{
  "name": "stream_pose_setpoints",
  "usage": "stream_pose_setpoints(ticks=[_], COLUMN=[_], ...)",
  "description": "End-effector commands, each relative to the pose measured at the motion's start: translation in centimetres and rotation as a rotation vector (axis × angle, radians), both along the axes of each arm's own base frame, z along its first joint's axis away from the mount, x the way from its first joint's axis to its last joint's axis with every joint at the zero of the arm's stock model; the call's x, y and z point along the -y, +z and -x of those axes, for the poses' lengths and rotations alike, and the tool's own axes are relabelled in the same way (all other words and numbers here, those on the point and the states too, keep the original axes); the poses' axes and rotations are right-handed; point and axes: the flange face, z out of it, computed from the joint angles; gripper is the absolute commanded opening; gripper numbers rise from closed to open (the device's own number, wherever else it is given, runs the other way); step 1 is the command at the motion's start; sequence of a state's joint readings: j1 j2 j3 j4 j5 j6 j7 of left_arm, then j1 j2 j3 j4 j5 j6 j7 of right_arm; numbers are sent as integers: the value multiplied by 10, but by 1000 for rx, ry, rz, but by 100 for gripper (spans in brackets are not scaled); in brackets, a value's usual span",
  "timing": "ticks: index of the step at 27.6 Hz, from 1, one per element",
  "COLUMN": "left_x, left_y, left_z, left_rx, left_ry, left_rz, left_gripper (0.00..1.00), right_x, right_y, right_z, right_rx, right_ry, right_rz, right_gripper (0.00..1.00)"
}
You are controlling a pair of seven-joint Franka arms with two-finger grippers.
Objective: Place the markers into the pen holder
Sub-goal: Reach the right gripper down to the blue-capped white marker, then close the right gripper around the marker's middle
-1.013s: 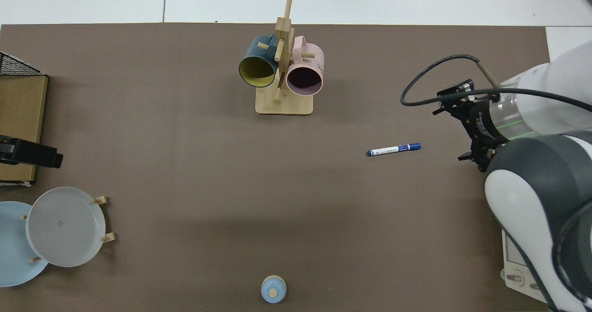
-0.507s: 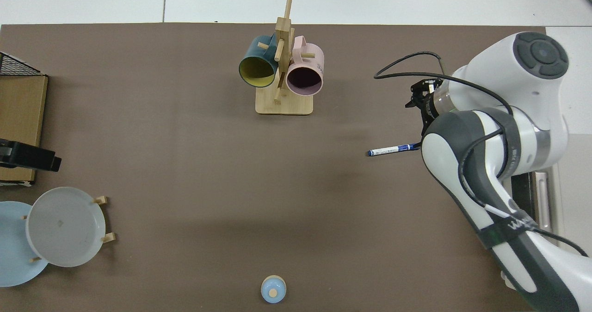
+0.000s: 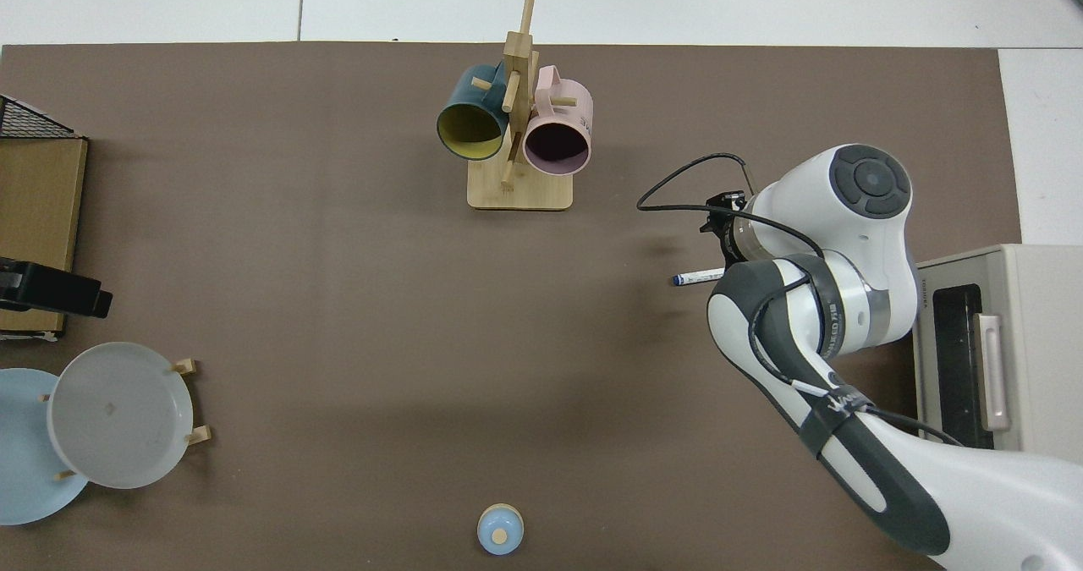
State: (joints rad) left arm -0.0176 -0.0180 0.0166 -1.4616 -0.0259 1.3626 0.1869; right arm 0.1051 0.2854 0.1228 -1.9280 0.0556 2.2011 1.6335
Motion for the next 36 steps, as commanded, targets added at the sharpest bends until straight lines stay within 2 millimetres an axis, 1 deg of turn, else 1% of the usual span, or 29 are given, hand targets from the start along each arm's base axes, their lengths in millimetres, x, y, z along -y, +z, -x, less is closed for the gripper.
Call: stream_pose_setpoints(ticks=[1, 6, 8, 12, 15, 18, 20, 25, 30, 31, 33, 34, 36], left_x=[-1, 2, 2, 3, 4, 5, 5, 5, 5, 5, 5, 5, 7], left_y=[2, 1, 1, -1, 0, -2, -2, -2, -2, -2, -2, -2, -2], left_z=[10, 11, 12, 12, 14, 14, 14, 14, 14, 14, 14, 14, 14], left_rx=[-5, -11, -13, -17, -16, -21, -21, -21, -22, -21, -21, -21, -21], left_ry=[12, 7, 7, 5, 4, 2, 2, 2, 2, 2, 2, 2, -1], left_rz=[-2, -2, -2, -3, -3, -3, -3, -3, -3, -3, -3, -3, -3], left_gripper=[100, 100, 100, 100, 100, 100, 100, 100, 100, 100, 100, 100, 100], right_x=[21, 51, 55, 54, 47, 45, 46, 46, 46, 46, 46, 47, 47], right_y=[-13, -26, -30, -37, -41, -44, -47, -52, -52, -53, -53, -53, -53], right_z=[6, 1, -1, 0, 5, 8, 12, 14, 14, 14, 14, 14, 14], right_rx=[23, 36, 43, 45, 37, 42, 43, 55, 62, 61, 61, 61, 61], right_ry=[68, 105, 112, 114, 118, 120, 129, 137, 136, 136, 135, 133, 132], right_rz=[-8, -10, -11, -11, -10, -10, -9, -8, -8, -8, -8, -8, -8], right_gripper=[100, 100, 100, 100, 100, 100, 100, 100, 98, 95, 83, 76, 54])
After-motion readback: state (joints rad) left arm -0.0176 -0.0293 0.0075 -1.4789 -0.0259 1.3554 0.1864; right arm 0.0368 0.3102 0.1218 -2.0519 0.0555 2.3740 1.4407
